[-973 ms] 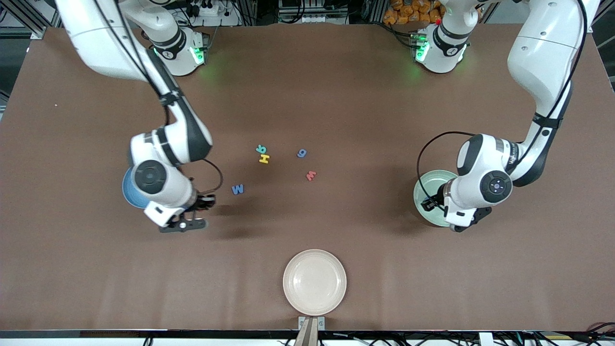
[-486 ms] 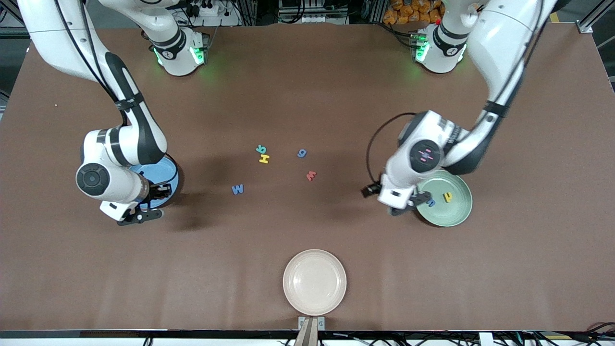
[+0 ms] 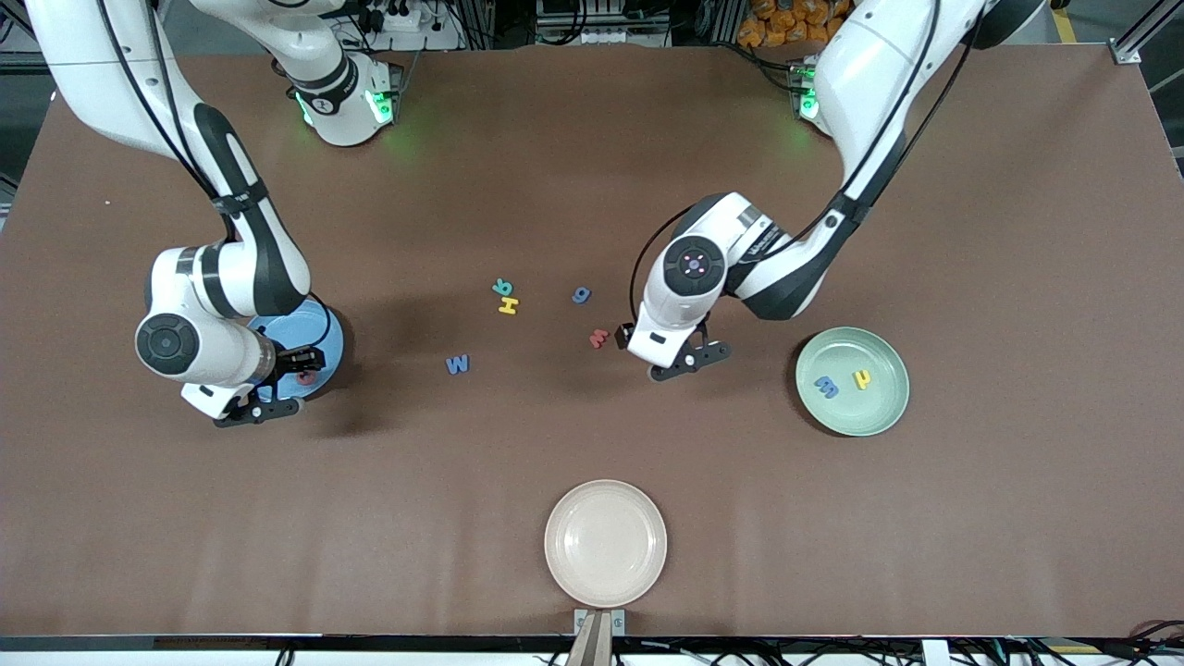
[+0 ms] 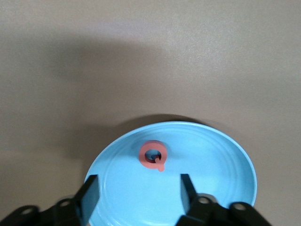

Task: Sort uppercase to blue plate, lowercase to green plate
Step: 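Place the Q on the blue plate while the left gripper returns to the letters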

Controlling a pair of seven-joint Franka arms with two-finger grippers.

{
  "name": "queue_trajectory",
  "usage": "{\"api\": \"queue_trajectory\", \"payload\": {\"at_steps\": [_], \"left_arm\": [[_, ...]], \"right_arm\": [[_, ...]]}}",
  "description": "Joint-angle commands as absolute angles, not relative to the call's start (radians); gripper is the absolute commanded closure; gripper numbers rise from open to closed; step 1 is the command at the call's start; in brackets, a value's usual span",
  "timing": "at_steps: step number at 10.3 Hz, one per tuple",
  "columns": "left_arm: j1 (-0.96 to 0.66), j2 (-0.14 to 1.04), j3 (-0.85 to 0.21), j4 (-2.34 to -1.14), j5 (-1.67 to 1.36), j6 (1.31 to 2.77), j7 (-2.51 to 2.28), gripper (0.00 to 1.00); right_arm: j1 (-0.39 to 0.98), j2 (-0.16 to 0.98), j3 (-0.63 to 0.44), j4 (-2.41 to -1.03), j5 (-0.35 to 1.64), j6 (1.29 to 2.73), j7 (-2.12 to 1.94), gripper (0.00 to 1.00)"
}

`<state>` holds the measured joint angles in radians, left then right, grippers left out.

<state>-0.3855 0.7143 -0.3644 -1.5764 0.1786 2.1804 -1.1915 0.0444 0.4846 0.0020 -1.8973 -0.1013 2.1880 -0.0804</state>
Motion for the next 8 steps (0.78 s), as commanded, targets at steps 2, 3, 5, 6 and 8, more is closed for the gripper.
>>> {"api": "queue_trajectory", "payload": {"at_steps": [2, 3, 5, 6, 8], "left_arm": [[-0.472, 0.802, -0.319, -1.462, 0.212, 2.178, -1.432, 0.00], [-0.507, 0.802, -0.290, -1.462, 0.210, 2.190, -1.492, 0.00], [-0.596, 0.819, -0.217, -1.447, 0.210, 2.206, -1.555, 0.00], [-0.623, 0.834, -0.198, -1.440, 0.210, 2.206, -1.560, 0.00], [-0.632, 0.835, -0.193, -1.433, 0.206, 2.207, -1.563, 0.00]], "right_arm": [[0.153, 0.475, 0.011, -1.905, -0.089, 2.291, 0.013, 0.00], [0.210, 0.500, 0.011, -1.887, -0.087, 2.336, 0.096, 0.00], [0.314, 0.526, 0.011, -1.864, -0.087, 2.367, 0.260, 0.00], [0.357, 0.534, 0.011, -1.868, -0.087, 2.385, 0.287, 0.00], [0.402, 0.538, 0.014, -1.879, -0.086, 2.402, 0.291, 0.00]]}}
